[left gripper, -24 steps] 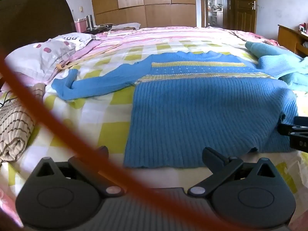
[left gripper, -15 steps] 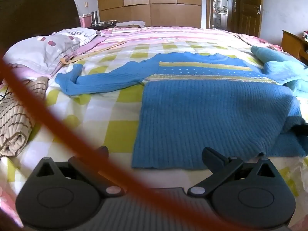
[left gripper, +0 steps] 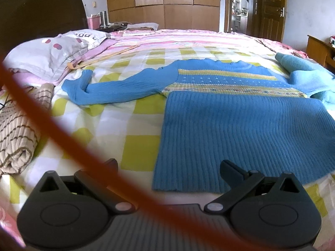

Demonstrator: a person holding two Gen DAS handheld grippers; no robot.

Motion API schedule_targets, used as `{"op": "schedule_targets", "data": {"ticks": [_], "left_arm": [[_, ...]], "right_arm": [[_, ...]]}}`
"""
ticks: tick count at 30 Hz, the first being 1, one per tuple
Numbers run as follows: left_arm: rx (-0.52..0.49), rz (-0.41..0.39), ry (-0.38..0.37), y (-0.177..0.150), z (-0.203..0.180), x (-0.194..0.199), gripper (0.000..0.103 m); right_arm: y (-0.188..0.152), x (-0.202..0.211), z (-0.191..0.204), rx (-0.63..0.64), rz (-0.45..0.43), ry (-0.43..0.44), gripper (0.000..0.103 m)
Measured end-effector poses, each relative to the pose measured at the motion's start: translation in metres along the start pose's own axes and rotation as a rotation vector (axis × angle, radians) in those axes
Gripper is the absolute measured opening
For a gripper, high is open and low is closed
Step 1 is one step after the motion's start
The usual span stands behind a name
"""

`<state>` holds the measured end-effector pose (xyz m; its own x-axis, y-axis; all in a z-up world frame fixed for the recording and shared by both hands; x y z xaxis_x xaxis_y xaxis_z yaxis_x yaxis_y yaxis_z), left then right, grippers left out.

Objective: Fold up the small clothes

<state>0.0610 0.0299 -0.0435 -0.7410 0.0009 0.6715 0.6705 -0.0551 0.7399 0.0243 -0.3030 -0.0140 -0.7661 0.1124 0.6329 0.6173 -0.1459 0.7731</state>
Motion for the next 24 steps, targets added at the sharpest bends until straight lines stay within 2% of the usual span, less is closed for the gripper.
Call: {"op": "schedule_targets", "data": {"ticks": [6, 14, 19, 24], "left_arm": [[0.043, 0.042, -0.026, -0.007, 0.007, -0.004, 0.101], [0.021, 0.163, -0.093, -0.023, -0.003, -0.004, 0.077], [-0.01, 0.177, -0.113, -0.028, -0.006, 0.005, 0.067], [-0.053, 0.192, -0.139, -0.032, -0.012, 0.014, 0.053]], "right_arm": [[-0.01, 0.009, -0.018, -0.038, 0.051, 0.004, 0.002], [-0.024, 0.024, -0.023, -0.026, 0.11, 0.019, 0.002], [-0.038, 0.029, -0.027, -0.012, 0.169, 0.023, 0.002], [-0.048, 0.028, -0.031, 0.0, 0.211, 0.013, 0.002]]}}
Point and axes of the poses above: each gripper's, at about its wrist camera, not at the fingertips, and x roughly against the way its jaws point, z to its left, y to its top, the point moved 7 cm from there along -x, roughly the way its jaws point, and after that the axes turned 1 degree about -x, right-handed, at the moved point
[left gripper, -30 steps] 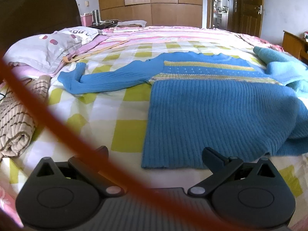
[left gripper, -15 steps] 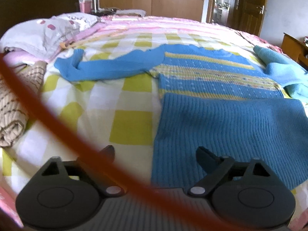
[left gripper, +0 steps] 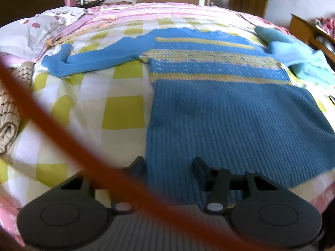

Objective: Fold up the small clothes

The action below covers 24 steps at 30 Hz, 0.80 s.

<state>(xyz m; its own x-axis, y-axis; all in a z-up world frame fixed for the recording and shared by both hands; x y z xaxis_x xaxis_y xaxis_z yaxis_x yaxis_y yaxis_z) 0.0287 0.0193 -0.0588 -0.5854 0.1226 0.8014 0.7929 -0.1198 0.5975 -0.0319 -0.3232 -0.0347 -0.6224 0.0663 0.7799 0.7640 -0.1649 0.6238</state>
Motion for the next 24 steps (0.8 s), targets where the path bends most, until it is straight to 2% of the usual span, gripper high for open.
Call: {"op": "schedule_targets", "data": {"ticks": [3, 5, 9, 12, 15, 18, 24], "left_arm": [[-0.022, 0.014, -0.008, -0.004, -0.002, 0.004, 0.052], [-0.015, 0.015, -0.014, -0.006, -0.001, 0.008, 0.052], [-0.007, -0.01, -0.005, -0.003, 0.002, 0.019, 0.052], [-0.002, -0.044, 0.001, 0.006, 0.002, 0.025, 0.052], [-0.009, -0.081, 0.001, 0.018, -0.003, 0.028, 0.052], [0.001, -0.101, -0.036, 0.028, -0.012, 0.022, 0.053], [-0.001, -0.064, -0.03, 0.029, -0.021, -0.006, 0.053]], "right_arm": [[-0.004, 0.001, 0.001, 0.027, 0.019, 0.006, 0.003], [-0.005, 0.003, 0.0, 0.04, 0.031, 0.002, 0.007], [-0.004, 0.011, -0.009, 0.024, 0.032, -0.005, 0.01], [0.002, 0.021, -0.01, 0.004, 0.0, 0.006, 0.012], [0.012, 0.025, -0.001, 0.006, -0.043, 0.038, 0.012], [0.022, 0.018, 0.015, 0.028, -0.06, 0.075, 0.012], [0.026, -0.013, 0.044, 0.026, -0.025, 0.137, 0.012]]}}
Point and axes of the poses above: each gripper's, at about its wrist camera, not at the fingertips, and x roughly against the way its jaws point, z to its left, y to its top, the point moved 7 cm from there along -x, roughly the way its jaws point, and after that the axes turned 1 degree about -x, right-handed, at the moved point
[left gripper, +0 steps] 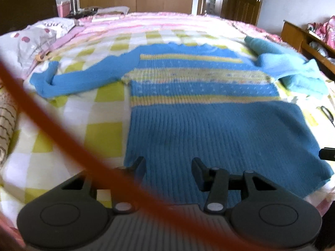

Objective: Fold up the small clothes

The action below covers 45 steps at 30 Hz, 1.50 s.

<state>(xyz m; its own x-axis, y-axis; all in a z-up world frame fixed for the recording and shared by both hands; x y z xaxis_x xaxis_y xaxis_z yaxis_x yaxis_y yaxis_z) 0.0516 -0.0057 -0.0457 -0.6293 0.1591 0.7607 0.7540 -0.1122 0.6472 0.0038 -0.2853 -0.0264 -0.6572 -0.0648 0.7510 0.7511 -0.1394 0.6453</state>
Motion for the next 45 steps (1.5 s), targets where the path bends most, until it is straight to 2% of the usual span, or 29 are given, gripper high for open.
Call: {"op": "schedule_targets", "data": {"ticks": [3, 7, 12, 17, 21, 27, 34, 37, 41, 42, 45], "left_arm": [[0.001, 0.036, 0.006, -0.011, 0.002, -0.005, 0.053], [-0.028, 0.045, 0.016, -0.019, 0.003, 0.0, 0.053], [-0.054, 0.057, 0.017, -0.02, 0.0, 0.005, 0.053], [-0.042, 0.017, 0.004, -0.007, -0.007, 0.01, 0.053], [-0.059, 0.019, 0.003, 0.0, -0.018, 0.004, 0.054], [-0.092, 0.048, -0.004, -0.005, -0.031, -0.005, 0.056], [-0.127, 0.054, 0.021, -0.012, -0.036, -0.009, 0.061], [-0.14, 0.051, 0.037, -0.014, -0.038, -0.009, 0.066], [-0.125, 0.051, 0.064, -0.016, -0.035, -0.01, 0.081], [-0.104, 0.058, 0.062, -0.017, -0.033, -0.011, 0.086], [-0.085, 0.07, 0.049, -0.02, -0.03, -0.012, 0.094]], "right_arm": [[-0.009, -0.011, 0.001, -0.009, 0.043, 0.0, 0.012], [-0.022, -0.016, -0.008, -0.036, 0.086, -0.007, 0.013], [-0.025, -0.011, -0.013, -0.058, 0.082, 0.005, 0.013], [-0.018, -0.006, -0.019, -0.111, 0.045, 0.022, 0.014], [-0.011, -0.008, -0.021, -0.126, 0.025, 0.023, 0.014], [-0.003, -0.012, -0.022, -0.12, 0.012, 0.016, 0.014], [-0.005, -0.022, -0.022, -0.12, 0.029, 0.015, 0.014], [-0.004, -0.024, -0.023, -0.124, 0.026, 0.019, 0.014], [-0.004, -0.024, -0.025, -0.128, 0.025, 0.027, 0.014], [-0.004, -0.024, -0.025, -0.126, 0.023, 0.028, 0.014], [-0.004, -0.023, -0.025, -0.117, 0.013, 0.029, 0.014]]}}
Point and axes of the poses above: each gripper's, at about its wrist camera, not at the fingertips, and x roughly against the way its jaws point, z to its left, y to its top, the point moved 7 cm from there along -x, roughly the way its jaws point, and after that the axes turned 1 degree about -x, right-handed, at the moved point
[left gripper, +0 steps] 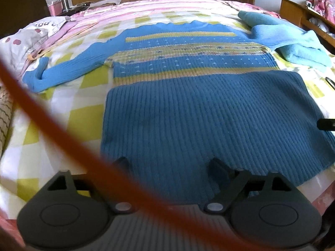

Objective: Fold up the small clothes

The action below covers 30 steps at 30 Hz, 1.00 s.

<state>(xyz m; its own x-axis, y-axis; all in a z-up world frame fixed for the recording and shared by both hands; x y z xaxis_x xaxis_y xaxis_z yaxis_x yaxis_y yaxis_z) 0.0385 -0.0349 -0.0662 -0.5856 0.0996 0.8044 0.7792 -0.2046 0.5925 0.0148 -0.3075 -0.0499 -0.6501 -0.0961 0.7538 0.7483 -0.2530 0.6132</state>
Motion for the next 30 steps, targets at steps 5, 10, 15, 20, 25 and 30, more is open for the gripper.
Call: {"op": "schedule_targets", "data": {"ticks": [5, 10, 15, 20, 25, 30], "left_arm": [[-0.01, 0.012, 0.013, -0.002, -0.002, -0.001, 0.103], [0.006, 0.024, 0.004, -0.005, 0.0, -0.003, 0.103], [0.012, 0.009, 0.002, -0.008, 0.0, -0.002, 0.103], [0.036, 0.028, 0.004, -0.006, 0.001, -0.002, 0.103], [0.064, 0.024, -0.034, 0.009, -0.006, 0.006, 0.103], [-0.006, -0.063, -0.048, 0.039, -0.029, 0.019, 0.103]], "right_arm": [[0.002, 0.001, -0.003, -0.018, -0.005, 0.01, 0.014], [0.008, 0.003, -0.005, -0.024, -0.019, 0.009, 0.014], [0.021, 0.006, -0.012, -0.034, -0.044, -0.015, 0.021], [0.04, 0.004, -0.029, -0.078, -0.079, -0.035, 0.022], [0.074, 0.003, -0.057, -0.15, -0.152, -0.058, 0.024], [0.115, 0.002, -0.1, -0.261, -0.249, -0.091, 0.031]]}}
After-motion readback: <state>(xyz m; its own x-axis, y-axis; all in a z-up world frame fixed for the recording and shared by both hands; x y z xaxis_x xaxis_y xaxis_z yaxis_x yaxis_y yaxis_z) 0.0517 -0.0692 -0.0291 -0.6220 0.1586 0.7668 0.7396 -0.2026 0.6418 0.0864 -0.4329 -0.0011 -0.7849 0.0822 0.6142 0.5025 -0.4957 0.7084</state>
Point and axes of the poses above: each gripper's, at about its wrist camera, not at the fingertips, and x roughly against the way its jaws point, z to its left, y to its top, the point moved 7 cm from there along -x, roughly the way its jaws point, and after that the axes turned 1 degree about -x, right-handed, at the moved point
